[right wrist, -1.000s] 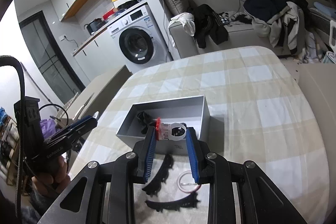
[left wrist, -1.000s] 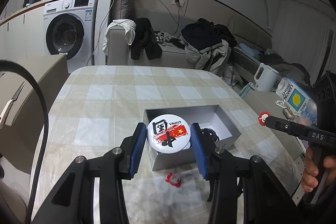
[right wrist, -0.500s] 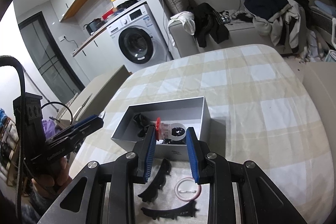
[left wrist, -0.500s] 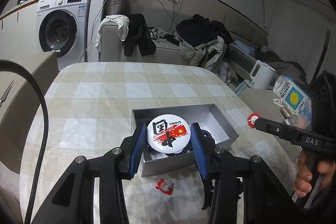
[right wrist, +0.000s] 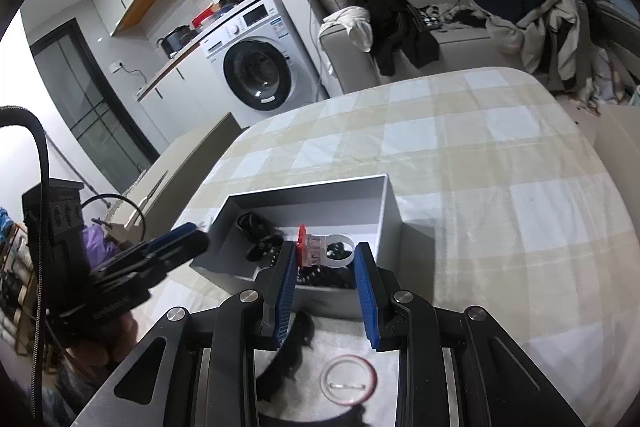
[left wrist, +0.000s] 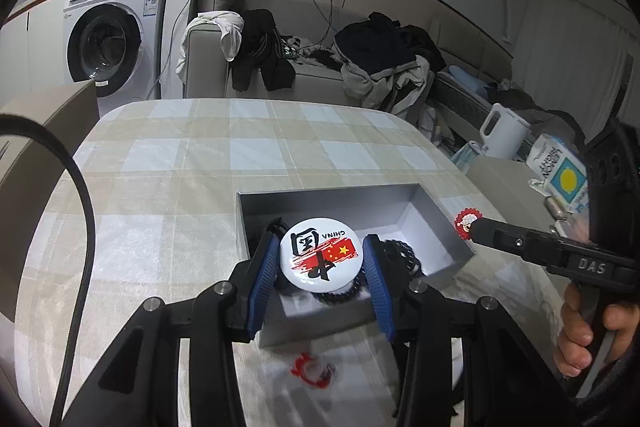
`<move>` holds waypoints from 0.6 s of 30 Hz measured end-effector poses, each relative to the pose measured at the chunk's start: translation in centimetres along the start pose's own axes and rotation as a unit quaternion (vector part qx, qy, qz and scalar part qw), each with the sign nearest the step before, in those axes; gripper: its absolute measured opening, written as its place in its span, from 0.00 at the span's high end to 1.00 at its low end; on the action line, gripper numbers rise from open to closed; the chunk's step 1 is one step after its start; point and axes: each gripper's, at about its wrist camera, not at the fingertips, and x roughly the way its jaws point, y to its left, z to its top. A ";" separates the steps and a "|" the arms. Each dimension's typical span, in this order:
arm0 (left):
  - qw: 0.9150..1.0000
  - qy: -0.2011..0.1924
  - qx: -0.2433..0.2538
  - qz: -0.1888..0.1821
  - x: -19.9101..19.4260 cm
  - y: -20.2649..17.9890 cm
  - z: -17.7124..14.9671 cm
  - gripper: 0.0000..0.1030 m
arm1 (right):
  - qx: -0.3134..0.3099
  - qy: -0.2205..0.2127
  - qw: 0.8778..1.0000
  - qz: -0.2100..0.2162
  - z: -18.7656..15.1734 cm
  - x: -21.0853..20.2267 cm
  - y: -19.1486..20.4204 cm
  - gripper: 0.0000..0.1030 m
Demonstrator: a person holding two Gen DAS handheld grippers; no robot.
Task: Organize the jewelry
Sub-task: 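Lower the badge and red clip into the grey box and open both tools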
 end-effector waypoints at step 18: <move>0.999 0.021 0.034 0.024 1.7 -0.8 -0.5 0.64 | -0.032 0.047 0.998 -0.015 0.6 4.5 1.0 0.73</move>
